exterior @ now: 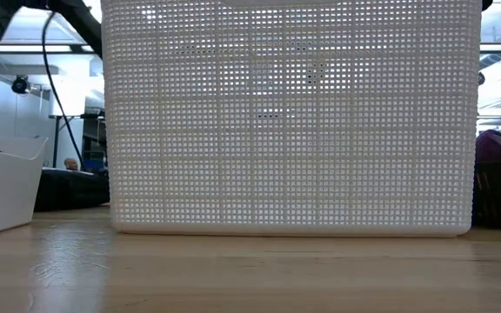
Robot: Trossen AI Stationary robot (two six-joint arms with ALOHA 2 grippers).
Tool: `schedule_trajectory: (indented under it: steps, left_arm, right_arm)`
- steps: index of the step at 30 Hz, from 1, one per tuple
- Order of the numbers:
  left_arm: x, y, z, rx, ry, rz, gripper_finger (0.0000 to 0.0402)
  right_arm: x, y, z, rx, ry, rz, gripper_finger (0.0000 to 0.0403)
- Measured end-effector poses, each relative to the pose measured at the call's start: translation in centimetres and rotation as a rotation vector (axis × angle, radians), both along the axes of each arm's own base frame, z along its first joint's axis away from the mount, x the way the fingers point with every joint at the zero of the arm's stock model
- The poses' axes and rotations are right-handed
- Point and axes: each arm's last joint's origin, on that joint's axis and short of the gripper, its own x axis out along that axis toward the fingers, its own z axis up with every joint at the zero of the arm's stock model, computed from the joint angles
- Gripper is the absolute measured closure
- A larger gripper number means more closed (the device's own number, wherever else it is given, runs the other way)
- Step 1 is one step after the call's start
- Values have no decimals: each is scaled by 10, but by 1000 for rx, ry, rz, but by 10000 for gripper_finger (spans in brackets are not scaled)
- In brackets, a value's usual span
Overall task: Pick & place medical supplies in basket/bin
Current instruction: Put the orange bottle into the white bin
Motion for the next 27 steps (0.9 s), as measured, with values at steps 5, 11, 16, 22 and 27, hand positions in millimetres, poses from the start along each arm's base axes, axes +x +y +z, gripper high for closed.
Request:
schedule_trajectory:
  steps: [5,11,16,22,27]
  left_arm:
    - [5,9,-11,-49,23,-1,112]
    - [9,16,-22,-121,39,1,112]
    - [12,22,-32,-189,51,0,112]
    - [13,24,-32,-196,37,-4,112]
    - [13,23,-32,-202,36,-1,112]
  right_arm:
    - [0,0,0,0,0,-1,394]
    - [0,0,0,0,0,0,394]
    - [0,0,0,0,0,0,394]
    - [0,0,0,0,0,-1,394]
    - [0,0,0,0,0,0,394]
